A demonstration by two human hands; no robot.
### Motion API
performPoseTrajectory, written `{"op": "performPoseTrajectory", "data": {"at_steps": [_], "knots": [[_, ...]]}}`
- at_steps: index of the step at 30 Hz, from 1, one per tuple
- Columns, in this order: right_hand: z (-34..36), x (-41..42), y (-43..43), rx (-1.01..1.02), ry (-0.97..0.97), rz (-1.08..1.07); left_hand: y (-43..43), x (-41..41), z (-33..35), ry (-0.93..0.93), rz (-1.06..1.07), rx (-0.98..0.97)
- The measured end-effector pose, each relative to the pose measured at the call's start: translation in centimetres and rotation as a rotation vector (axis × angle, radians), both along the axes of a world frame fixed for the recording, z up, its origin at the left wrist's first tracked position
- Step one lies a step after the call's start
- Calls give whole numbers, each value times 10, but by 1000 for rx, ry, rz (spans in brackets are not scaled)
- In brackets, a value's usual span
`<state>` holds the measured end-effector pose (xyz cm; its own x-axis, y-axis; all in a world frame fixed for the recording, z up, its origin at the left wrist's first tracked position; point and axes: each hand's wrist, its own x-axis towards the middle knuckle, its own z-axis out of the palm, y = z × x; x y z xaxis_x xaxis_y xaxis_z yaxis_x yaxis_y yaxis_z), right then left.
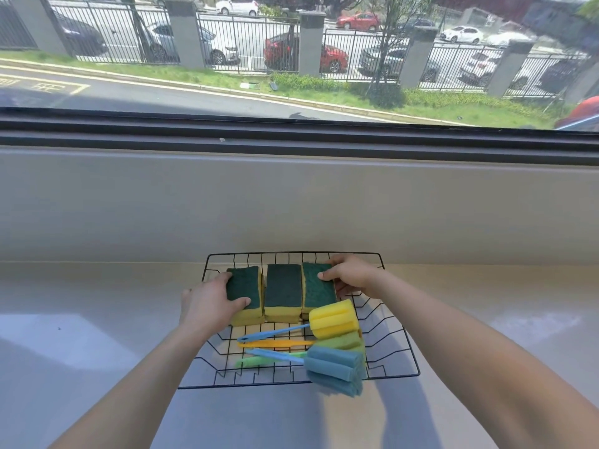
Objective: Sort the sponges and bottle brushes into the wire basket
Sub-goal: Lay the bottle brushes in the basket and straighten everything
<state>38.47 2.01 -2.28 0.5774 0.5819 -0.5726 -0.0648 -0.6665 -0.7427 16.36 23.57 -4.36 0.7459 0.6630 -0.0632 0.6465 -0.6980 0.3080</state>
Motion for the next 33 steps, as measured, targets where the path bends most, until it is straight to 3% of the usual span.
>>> {"op": "performPoseTrajectory", "data": {"at_steps": [12,17,21,27,33], "knots": [[1,-4,0,-22,-45,13,-3,0,6,-21,-26,-55],[5,-4,-10,-123,-324,82,-8,-3,14,22,-71,-84],[7,-6,-5,-246,-474,185,-25,4,19,149,-66,56],[2,-2,-1,-254,-283,166,-39,13,12,164,-97,192],[-11,-4,2,-156,-262,87,-37,18,4,134,-111,223]]}}
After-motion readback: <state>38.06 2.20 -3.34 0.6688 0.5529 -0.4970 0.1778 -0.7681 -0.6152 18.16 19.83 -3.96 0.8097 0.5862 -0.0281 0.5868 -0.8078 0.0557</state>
